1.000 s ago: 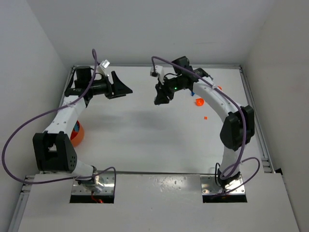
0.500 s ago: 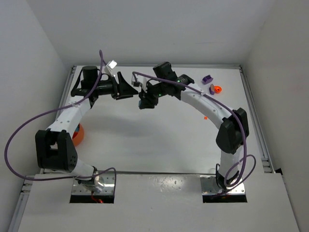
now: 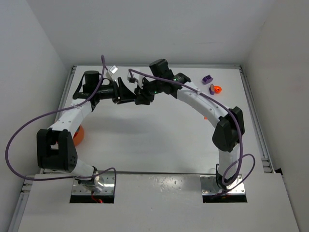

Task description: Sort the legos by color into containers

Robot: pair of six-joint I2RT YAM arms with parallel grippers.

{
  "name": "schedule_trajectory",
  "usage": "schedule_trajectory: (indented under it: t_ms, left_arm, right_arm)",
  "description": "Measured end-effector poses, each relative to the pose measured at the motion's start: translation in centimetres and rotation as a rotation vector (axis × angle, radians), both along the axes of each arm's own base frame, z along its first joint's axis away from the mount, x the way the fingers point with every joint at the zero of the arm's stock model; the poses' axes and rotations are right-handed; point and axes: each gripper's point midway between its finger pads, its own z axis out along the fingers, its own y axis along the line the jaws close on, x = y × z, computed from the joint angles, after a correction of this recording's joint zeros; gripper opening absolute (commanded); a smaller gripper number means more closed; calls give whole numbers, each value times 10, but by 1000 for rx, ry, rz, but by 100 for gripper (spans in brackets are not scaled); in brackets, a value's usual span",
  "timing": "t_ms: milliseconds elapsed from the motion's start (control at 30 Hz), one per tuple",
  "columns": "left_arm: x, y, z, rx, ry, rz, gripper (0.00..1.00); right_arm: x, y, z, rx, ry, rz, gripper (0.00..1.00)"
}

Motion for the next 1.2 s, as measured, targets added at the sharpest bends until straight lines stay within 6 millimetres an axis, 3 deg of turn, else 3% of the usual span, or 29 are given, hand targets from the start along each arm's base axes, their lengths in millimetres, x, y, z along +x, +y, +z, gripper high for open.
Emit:
schedule_trajectory:
  t_ms: [167,267,367,400,500,700,800,933,1067,1200]
  left_arm:
    - [0,0,1,-2,-5,-3,48]
    - [-1,-1,2,-7,-8,-11,35]
    - [0,-1,3,-12,-5,-7,15]
    - [0,-1,2,-12,-2,-5,5]
    - [1,-1,2,-11,-7,-6,2]
    - [11,11,7,95,-94,12,2]
    - [22,41,17,190,-161,85,2]
    - [36,106,23,361,-205,220,0]
    - [30,162,6,554,-159,310,0]
    - [10,201,-25,775,-51,362,0]
  right_arm:
    - [-1,4,-1,-1,-1,-6,20]
    - [-2,9,1,9,-5,-4,20]
    - [0,10,1,3,-18,-21,23]
    - [1,9,1,1,-19,-26,32]
    - [3,8,0,-3,-7,-59,56]
    - [21,-4,-3,-12,-21,-189,67]
    - [31,-44,-17,-73,-8,-314,71]
    - [57,-118,-31,-154,28,-509,73]
    - [82,-193,-43,-232,70,-688,76]
    - [93,-258,-62,-294,146,-822,90]
